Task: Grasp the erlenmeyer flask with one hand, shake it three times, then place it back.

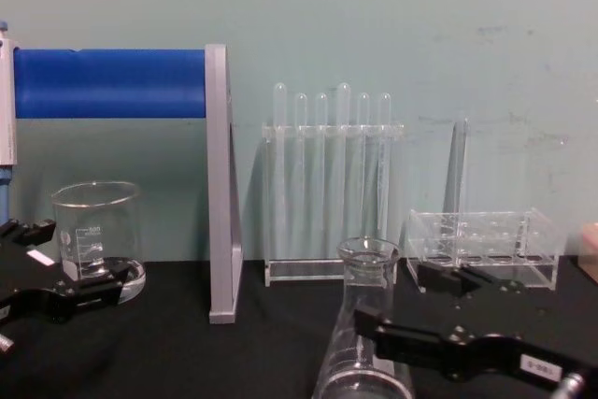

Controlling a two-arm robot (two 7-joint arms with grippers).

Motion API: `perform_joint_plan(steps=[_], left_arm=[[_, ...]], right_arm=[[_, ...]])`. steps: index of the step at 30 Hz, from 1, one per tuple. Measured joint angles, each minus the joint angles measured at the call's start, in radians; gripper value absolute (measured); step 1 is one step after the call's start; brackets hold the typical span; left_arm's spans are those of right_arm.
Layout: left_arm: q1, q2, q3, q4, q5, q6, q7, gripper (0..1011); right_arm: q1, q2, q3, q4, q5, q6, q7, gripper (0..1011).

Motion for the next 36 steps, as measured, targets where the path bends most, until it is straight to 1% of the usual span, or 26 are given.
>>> perform_joint_plan(steps=[12,17,23,27,36], left_arm=[[0.000,0.000,0.000,0.000,0.000,0.000,0.000,1001],[0.000,0.000,0.000,0.000,0.000,0.000,0.000,1001],[0.000,0.000,0.000,0.000,0.000,0.000,0.000,1001],[0.000,0.000,0.000,0.000,0.000,0.000,0.000,1001],[0.000,0.000,0.000,0.000,0.000,0.000,0.000,1001]], right_arm=[[0.059,-0.070,-0.003,0.087,-0.040,-0.016,0.026,1002],[0.077,-0.089,-0.002,0.113,-0.052,-0.017,0.038,1002],[0.090,-0.111,0.007,0.133,-0.064,-0.022,0.048,1002],[0.093,-0.120,0.012,0.137,-0.069,-0.025,0.050,1003],[0.092,-0.119,0.012,0.137,-0.070,-0.025,0.050,1002]])
